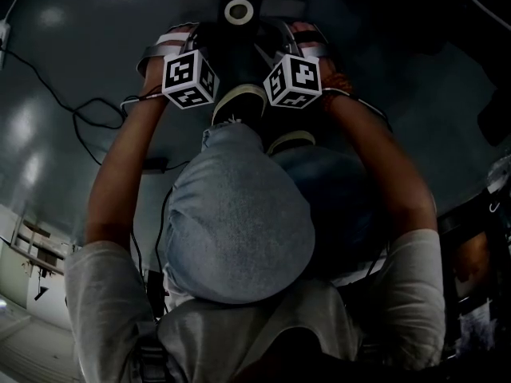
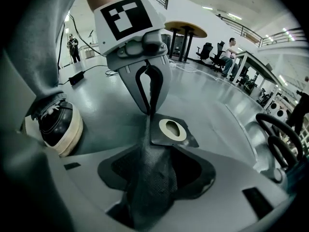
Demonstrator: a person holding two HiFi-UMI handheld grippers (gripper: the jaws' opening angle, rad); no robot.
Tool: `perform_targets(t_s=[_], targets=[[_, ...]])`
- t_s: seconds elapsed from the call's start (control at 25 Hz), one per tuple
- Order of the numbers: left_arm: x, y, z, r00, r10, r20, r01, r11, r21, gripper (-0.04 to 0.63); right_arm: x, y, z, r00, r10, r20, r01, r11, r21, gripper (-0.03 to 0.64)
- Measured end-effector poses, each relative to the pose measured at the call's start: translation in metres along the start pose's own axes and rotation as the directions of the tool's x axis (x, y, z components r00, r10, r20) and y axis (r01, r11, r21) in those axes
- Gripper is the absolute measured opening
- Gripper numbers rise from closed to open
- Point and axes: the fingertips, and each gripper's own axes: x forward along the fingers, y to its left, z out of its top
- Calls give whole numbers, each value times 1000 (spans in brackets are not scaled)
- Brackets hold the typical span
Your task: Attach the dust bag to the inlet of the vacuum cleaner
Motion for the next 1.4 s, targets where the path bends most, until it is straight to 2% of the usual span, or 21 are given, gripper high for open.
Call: perform_targets(t_s=[0.2,0.44,0.48,0.52,0.6,0.8,0.88,1.0,1.2,1.32,1.4], targets=[[-26,11,8,1000,-29,10,29,999,-33,5,-21,-9,31,993,-94,67,100,989,-108,183],[-49,21,32,997,-68,33,71,993,-94,3,-15,-16,33,986,-162,37,167,962,-215,177],[-53,23,35,997,-69,32,72,993,-94,3,-16,-21,34,983,-177,40,182,960,-211,96],[-57,27,39,997,-66,31,68,994,-89,3,-19,-26,35,982,-184,48,190,962,-196,64],[-68,36,47,999,-48,25,50,997,-62,7,-30,-37,41,983,-170,62,178,973,-145,40],[-102,52,82,1000,-2,-7,2,996,91,105,-79,-62,57,992,-99,79,104,993,-57,37],[-119,59,104,1000,6,1,-6,989,147,106,-106,-74,62,993,-91,81,94,995,-34,37],[-143,77,141,1000,-2,26,-3,978,206,113,-146,-93,64,994,-83,65,78,994,70,37],[-176,80,198,996,-90,5,85,954,286,123,-201,-111,59,996,-71,57,57,976,212,37],[-186,83,225,987,-154,-34,156,924,348,124,-226,-119,52,994,-95,61,75,959,275,37],[-193,73,238,975,-207,-74,220,906,363,140,-244,-110,51,994,-76,75,51,955,292,37]])
